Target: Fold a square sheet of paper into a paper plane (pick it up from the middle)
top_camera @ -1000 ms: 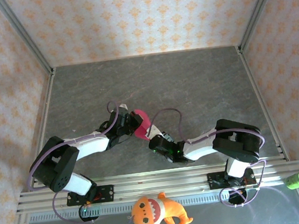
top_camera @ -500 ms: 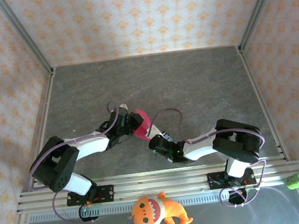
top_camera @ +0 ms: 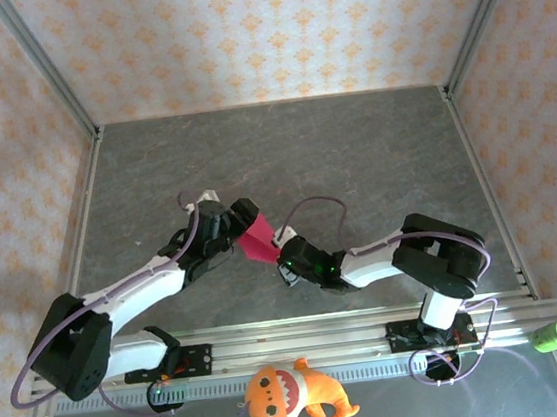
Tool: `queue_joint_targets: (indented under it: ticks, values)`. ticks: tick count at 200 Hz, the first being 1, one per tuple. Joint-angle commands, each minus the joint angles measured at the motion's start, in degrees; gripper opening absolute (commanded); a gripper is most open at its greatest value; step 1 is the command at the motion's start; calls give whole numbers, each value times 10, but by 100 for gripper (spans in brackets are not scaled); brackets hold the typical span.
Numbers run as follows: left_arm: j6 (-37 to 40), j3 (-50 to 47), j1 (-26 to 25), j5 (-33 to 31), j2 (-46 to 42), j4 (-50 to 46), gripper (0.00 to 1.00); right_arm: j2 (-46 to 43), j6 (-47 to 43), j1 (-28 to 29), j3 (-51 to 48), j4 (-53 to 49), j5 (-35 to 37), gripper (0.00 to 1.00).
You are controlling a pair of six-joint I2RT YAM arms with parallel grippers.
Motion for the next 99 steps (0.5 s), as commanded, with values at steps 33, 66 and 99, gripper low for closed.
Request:
queue_joint_targets:
  ticks: [33, 66, 99]
  values:
    - [-5, -47, 7, -23, -29, -26, 75, 26, 53, -26, 6, -14, -88, 5]
    - [-12, -66, 7, -10, -38, -8, 67, 26, 81, -41, 1, -9, -122, 5]
    - [-16, -89, 7, 16, -45, 28, 33, 24, 115, -54, -13, 12, -154, 6]
